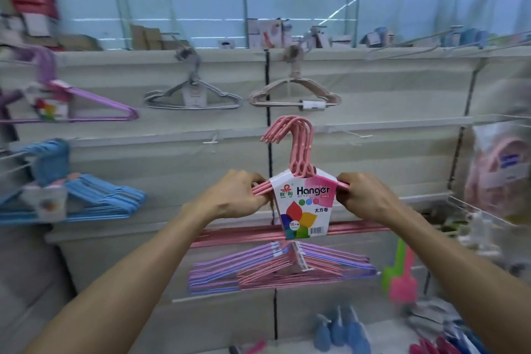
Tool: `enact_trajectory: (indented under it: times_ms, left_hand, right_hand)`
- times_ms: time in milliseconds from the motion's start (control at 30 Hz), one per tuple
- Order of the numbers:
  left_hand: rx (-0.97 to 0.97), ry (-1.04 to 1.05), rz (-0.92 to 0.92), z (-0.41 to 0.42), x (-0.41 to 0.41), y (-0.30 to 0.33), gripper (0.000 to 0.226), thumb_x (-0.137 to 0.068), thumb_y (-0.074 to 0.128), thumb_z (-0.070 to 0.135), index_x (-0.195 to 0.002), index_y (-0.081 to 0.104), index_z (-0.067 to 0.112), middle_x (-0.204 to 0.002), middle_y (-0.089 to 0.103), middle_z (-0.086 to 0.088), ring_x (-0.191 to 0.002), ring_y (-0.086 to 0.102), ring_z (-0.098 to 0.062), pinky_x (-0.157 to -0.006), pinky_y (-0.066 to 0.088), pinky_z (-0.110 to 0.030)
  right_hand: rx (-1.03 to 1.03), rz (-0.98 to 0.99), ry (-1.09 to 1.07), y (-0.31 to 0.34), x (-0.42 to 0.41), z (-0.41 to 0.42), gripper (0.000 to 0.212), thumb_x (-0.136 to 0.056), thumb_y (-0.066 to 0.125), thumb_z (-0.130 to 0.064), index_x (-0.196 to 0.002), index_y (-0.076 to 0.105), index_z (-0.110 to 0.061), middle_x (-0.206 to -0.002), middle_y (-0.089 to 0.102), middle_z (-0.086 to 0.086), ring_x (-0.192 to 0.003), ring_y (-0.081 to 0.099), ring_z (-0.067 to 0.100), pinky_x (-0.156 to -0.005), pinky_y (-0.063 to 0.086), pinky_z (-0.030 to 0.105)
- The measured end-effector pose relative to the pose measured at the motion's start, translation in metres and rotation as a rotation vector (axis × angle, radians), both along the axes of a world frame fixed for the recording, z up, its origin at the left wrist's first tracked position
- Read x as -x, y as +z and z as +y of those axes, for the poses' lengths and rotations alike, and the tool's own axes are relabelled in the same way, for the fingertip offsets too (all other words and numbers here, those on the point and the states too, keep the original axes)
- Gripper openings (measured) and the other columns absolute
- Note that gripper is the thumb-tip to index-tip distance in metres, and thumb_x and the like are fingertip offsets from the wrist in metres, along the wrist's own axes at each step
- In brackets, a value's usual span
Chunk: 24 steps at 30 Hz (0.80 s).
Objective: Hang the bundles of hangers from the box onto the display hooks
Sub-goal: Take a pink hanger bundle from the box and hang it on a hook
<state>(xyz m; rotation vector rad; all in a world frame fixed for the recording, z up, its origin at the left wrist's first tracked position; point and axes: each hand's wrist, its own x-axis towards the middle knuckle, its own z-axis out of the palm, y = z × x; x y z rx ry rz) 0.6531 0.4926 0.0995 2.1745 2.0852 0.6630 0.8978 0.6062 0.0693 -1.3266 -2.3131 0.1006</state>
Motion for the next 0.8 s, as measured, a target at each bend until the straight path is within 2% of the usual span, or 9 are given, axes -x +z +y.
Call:
enact_trajectory:
  times_ms: [100, 300, 400, 533, 600, 800]
  left_hand:
    - [-0.005, 0.066, -0.004, -0.013, 0.025, 0.001, 0.029, -0.09, 0.058, 0.032, -0.115, 0.066, 0.018, -0.087, 0.065, 0.003, -0.067, 0.056, -0.004, -0.052, 0.038, -0.017]
    - [-0.042, 0.164, -0.031, -0.017, 0.067, 0.001, 0.026, -0.09, 0.058, 0.031, -0.109, 0.068, 0.017, -0.079, 0.063, 0.006, -0.063, 0.056, -0.006, -0.05, 0.036, -0.016]
    - [-0.061, 0.181, -0.067, -0.005, 0.085, -0.004, 0.023, -0.09, 0.057, 0.031, -0.107, 0.068, 0.018, -0.086, 0.068, 0.002, -0.071, 0.061, -0.011, -0.055, 0.046, -0.022]
    - [-0.083, 0.165, -0.145, 0.022, 0.106, -0.017, 0.023, -0.088, 0.057, 0.033, -0.103, 0.068, 0.02, -0.091, 0.073, 0.001, -0.08, 0.068, -0.019, -0.07, 0.058, -0.036]
    - [-0.095, 0.151, -0.174, 0.038, 0.115, -0.023, 0.024, -0.086, 0.057, 0.035, -0.102, 0.068, 0.021, -0.088, 0.073, 0.001, -0.078, 0.068, -0.02, -0.07, 0.058, -0.041]
    - [-0.117, 0.118, -0.23, 0.091, 0.144, -0.037, 0.023, -0.085, 0.058, 0.031, -0.1, 0.067, 0.017, -0.085, 0.072, 0.0, -0.074, 0.068, -0.019, -0.067, 0.057, -0.037]
  right_hand:
    - [-0.01, -0.006, 0.06, 0.002, 0.033, 0.003, 0.029, -0.089, 0.056, -0.02, -0.067, 0.043, -0.032, -0.071, 0.055, -0.002, -0.068, 0.053, 0.027, -0.057, 0.037, 0.03]
    - [-0.043, -0.029, 0.142, 0.01, 0.089, 0.024, 0.022, -0.088, 0.056, -0.022, -0.072, 0.046, -0.033, -0.075, 0.058, 0.001, -0.072, 0.054, 0.029, -0.056, 0.037, 0.031]
    - [-0.071, -0.048, 0.153, 0.015, 0.108, 0.039, 0.014, -0.089, 0.055, -0.022, -0.081, 0.054, -0.033, -0.077, 0.058, -0.001, -0.072, 0.053, 0.027, -0.056, 0.038, 0.032]
    - [-0.127, -0.098, 0.139, 0.017, 0.127, 0.064, 0.01, -0.093, 0.053, -0.024, -0.09, 0.059, -0.031, -0.08, 0.06, -0.001, -0.07, 0.053, 0.025, -0.054, 0.035, 0.03]
    - [-0.144, -0.123, 0.126, 0.015, 0.135, 0.08, 0.01, -0.094, 0.053, -0.024, -0.096, 0.061, -0.028, -0.08, 0.061, -0.002, -0.071, 0.055, 0.023, -0.051, 0.034, 0.029]
    - [-0.152, -0.169, 0.1, 0.01, 0.163, 0.133, 0.014, -0.094, 0.053, -0.024, -0.104, 0.062, -0.028, -0.084, 0.066, -0.004, -0.073, 0.06, 0.019, -0.063, 0.05, 0.035]
